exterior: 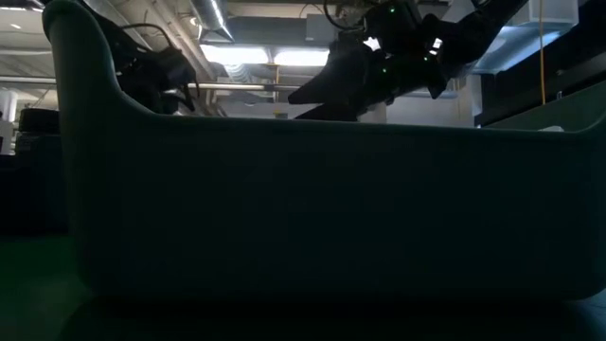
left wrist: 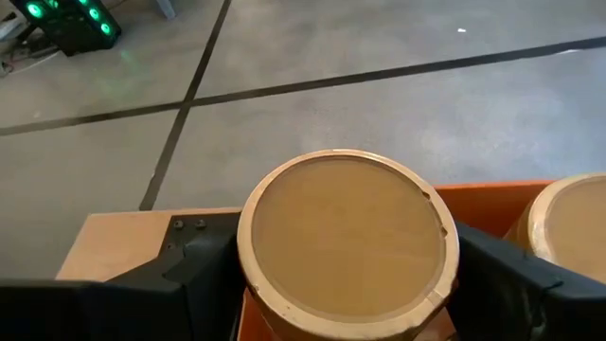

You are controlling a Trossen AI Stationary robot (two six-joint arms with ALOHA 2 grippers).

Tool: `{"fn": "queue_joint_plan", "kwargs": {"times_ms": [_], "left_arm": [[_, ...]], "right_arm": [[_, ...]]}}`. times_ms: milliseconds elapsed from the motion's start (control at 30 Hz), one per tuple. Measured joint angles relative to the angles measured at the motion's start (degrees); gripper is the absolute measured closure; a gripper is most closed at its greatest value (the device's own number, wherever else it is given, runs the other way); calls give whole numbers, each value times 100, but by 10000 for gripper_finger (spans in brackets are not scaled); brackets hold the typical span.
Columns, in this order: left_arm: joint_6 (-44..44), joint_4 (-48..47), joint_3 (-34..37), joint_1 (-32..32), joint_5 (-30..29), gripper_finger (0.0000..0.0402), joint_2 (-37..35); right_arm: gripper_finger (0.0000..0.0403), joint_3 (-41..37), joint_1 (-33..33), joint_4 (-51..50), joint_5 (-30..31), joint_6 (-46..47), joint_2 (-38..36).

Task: Sort spices by type
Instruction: Put the brown seasoning bottle into the orange bin, then put the white transparent seasoning bottle into the light blue bin

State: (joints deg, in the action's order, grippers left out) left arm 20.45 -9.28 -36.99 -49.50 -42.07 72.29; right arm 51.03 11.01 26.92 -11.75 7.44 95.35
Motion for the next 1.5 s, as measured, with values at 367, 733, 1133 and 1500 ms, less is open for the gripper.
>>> {"fn": "queue_joint_plan", "kwargs": {"times_ms": [367,733,1133,1500], "left_arm": [[-143,-140,-24,11,154,81,-23],[-923,-212,-24,267,1231,80,-973],[-944,-109,-26,1229,3071,80,-2252],[-635,-63,-26,3052,3750,80,-2206]], "right_arm": [[77,0,-27,-4,18,-4,0],[77,0,-11,-8,147,-235,-443],[77,0,-11,-37,-392,-226,-623],[77,7,-939,-2836,172,-1057,-2075]]}}
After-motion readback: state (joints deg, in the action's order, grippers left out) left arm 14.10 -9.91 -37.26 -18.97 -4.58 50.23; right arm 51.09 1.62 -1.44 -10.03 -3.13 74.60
